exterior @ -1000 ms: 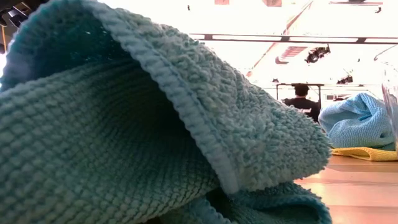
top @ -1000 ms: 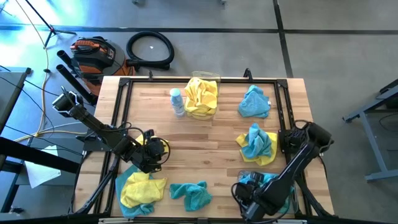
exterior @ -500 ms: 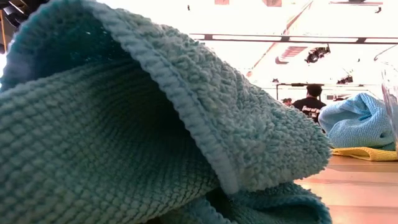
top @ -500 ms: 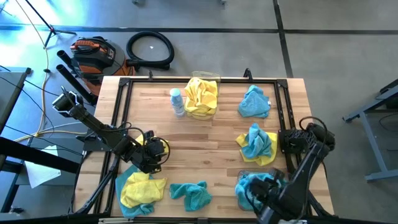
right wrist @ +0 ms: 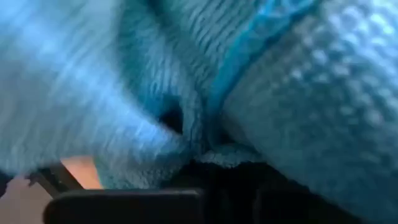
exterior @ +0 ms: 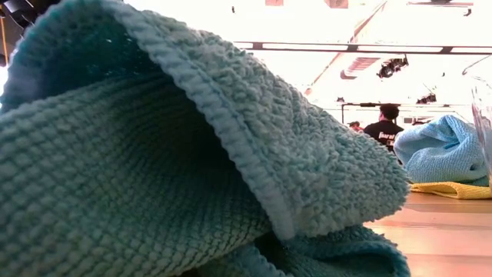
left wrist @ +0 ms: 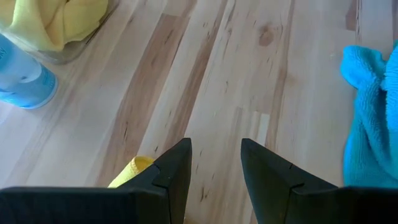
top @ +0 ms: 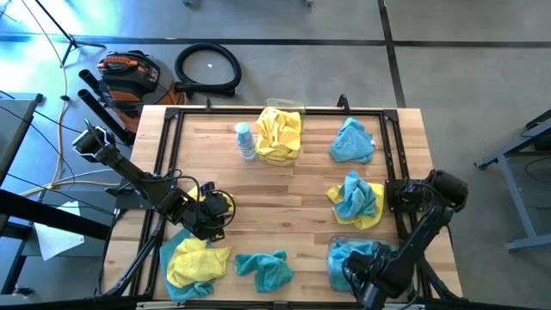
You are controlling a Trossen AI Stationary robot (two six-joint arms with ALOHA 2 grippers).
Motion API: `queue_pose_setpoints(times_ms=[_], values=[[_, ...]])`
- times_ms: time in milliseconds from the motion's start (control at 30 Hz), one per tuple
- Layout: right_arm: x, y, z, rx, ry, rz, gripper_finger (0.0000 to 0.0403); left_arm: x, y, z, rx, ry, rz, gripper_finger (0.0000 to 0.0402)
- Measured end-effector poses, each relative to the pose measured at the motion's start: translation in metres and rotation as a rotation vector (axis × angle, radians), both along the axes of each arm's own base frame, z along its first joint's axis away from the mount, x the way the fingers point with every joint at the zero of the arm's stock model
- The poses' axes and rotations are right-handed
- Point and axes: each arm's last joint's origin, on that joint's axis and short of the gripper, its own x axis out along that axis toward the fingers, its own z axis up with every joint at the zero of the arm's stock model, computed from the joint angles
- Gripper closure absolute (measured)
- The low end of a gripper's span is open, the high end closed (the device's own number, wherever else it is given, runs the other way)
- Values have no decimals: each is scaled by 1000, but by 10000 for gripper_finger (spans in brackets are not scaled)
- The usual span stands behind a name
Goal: Sort microfiber towel by color & place in baskets
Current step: Put the blue towel into the bottom transparent bin
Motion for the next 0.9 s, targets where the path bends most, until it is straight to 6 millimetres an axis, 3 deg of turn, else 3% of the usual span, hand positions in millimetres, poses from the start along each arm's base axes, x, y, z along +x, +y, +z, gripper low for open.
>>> queue_pose_setpoints(times_ms=[167,467,600,733,900], values=[[-2,-4,11,9,-3,-8,397,0,0,0,-1,-1,1,273],[-2,-10,86,58,-201,1,400,1,-1,1,-8,-13,1,273],[-7,-21,110,-3,-265,53,400,1,-1,1,-9,-14,1,273],[-6,-29,119,-68,-328,29,400,1,-1,1,-12,-17,3,273],[-7,-25,113,-22,-228,30,400,1,-1,1,-12,-17,3,273]])
